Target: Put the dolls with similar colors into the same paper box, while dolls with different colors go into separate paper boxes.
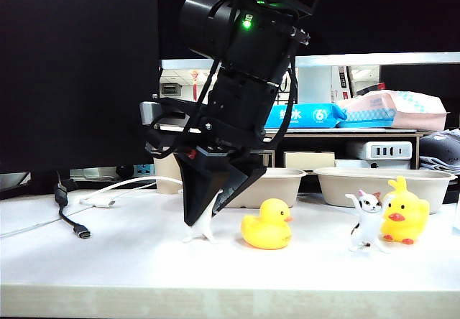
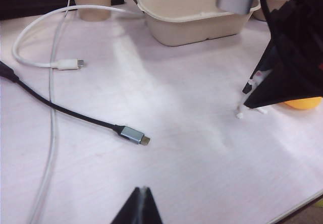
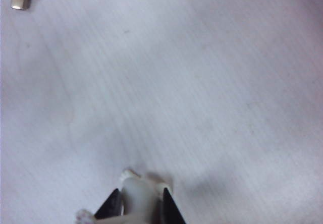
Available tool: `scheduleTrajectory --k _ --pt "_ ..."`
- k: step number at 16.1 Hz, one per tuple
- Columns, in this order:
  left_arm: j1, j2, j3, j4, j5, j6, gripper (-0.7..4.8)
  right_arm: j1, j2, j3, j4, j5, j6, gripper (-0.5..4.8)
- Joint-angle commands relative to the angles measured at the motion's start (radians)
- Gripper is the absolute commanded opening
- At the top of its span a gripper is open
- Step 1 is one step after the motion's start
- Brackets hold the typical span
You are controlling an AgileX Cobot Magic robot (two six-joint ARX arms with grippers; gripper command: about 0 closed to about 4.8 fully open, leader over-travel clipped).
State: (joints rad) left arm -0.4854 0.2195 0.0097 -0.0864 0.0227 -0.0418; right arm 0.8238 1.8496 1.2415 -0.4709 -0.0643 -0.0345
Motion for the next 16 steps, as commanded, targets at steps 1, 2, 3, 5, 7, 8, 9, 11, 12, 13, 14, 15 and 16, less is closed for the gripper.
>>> scheduleTrajectory --k 1,2,3,5,7,8,9,11,12,13,14,15,16 --pt "-0.001 0.0 0.001 0.013 0.0 0.001 -0.05 0.0 -0.008 0.01 0.004 0.003 0.001 0.44" --pt "-0.001 0.0 0.001 0.013 0.0 0.001 -0.05 0.0 -0.01 0.01 0.003 0.003 0.001 0.44" --pt "-0.001 0.0 0.001 0.013 0.0 0.001 -0.05 0.0 -0.011 0.01 0.003 0.003 0.001 0.43" --pt "-0.001 0.0 0.001 0.013 0.0 0.001 -0.05 0.0 -0.025 0.011 0.004 0.012 0.005 0.43" --pt "-0.001 0.0 0.001 0.013 0.0 0.001 -0.05 -0.006 -0.072 0.011 -0.007 0.063 0.009 0.43" --pt "-0.001 0.0 0.001 0.013 0.0 0.001 -0.05 -0.013 -0.092 0.011 -0.017 0.076 0.009 0.43" --pt "-0.001 0.0 0.001 0.013 0.0 0.001 -0.05 -0.027 -0.121 0.011 -0.034 0.094 0.009 0.43" --pt "-0.001 0.0 0.001 0.013 0.0 0.001 -0.05 -0.077 -0.187 0.011 -0.074 0.145 0.009 0.43" --pt "-0.001 0.0 0.001 0.013 0.0 0.001 -0.05 -0.107 -0.219 0.011 -0.082 0.205 0.007 0.43" --pt "-0.001 0.0 0.001 0.013 0.0 0.001 -0.05 -0.132 -0.241 0.011 -0.082 0.236 0.006 0.4" --pt "-0.003 0.0 0.001 0.013 0.0 0.001 -0.05 -0.179 -0.268 0.011 -0.081 0.251 0.003 0.39" --pt "-0.011 0.0 0.001 0.013 -0.002 0.001 -0.05 -0.227 -0.285 0.011 -0.082 0.267 0.003 0.4" --pt "-0.042 0.0 0.001 0.013 -0.002 0.001 -0.05 -0.295 -0.292 0.011 -0.082 0.313 0.003 0.4"
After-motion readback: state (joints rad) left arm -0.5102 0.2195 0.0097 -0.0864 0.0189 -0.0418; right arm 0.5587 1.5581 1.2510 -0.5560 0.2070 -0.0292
